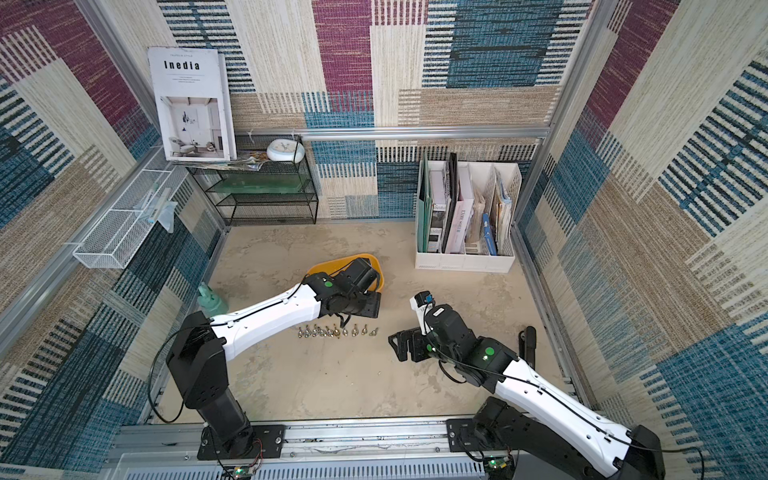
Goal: Take out the wing nut from the storage box
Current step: Place the wing nut at the center of the board, then reset both arms
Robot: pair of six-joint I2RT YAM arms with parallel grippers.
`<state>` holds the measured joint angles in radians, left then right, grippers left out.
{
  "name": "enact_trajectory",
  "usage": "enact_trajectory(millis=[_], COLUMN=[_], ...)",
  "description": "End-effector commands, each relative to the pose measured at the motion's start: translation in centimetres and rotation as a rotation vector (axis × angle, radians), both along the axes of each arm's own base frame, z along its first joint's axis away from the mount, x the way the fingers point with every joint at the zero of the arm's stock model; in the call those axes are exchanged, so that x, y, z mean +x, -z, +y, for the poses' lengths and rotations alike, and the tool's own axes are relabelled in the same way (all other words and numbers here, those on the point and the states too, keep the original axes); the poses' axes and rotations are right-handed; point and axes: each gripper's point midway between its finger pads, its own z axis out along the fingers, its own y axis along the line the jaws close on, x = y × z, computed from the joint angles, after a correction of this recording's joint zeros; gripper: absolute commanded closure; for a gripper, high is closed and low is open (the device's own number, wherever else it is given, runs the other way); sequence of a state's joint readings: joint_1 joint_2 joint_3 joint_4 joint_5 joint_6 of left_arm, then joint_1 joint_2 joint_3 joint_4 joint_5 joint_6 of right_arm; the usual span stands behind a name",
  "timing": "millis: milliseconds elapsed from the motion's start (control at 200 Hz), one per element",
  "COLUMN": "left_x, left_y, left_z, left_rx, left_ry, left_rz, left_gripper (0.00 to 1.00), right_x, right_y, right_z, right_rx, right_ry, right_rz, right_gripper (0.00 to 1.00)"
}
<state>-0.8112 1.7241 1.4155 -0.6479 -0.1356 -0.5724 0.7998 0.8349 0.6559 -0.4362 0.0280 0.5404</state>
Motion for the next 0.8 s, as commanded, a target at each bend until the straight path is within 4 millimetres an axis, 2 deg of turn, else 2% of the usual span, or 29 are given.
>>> enact_trajectory(millis=[0,90,225,441,661,791], left_x=[0.7,1.3,2.4,3.4,4.5,4.5], left_y=[-1.7,-2.8,-3.6,-4.2,-3.7,-2.3], left_z=[2.0,3.9,7.9,15.1,21.5,25.9], left_rx=[0.02,0.018,0.044,0.121,0.184,0.236], left_ry=[-0.032,-0.072,-0.162,-0.319,-0.457,-0.563], left_rz=[-0.035,-0.054,-0.086,-0.155,-0.275,-0.311], left_gripper=[0.1,0.06,0.0,0.01,0.01,0.01], right_x=[2.3,3.9,6.3,9.3,12.8,15.0], right_y=[-0.6,-1.2,-2.2,-3.1,-2.0,-0.6], right_z=[-1.6,-2.9,-5.7,-9.6,-13.0,-14.2], right_rx=[-0.041,-0.084,-0.176,-0.302,-0.443,-0.491], right_ry=[0.141,0.24,0.402,0.566,0.642,0.654], right_rz=[-0.07,-0.132,-0.267,-0.481,-0.542,-0.549], right_gripper=[0.01,0.01,0.01,0.01,0.01,0.01])
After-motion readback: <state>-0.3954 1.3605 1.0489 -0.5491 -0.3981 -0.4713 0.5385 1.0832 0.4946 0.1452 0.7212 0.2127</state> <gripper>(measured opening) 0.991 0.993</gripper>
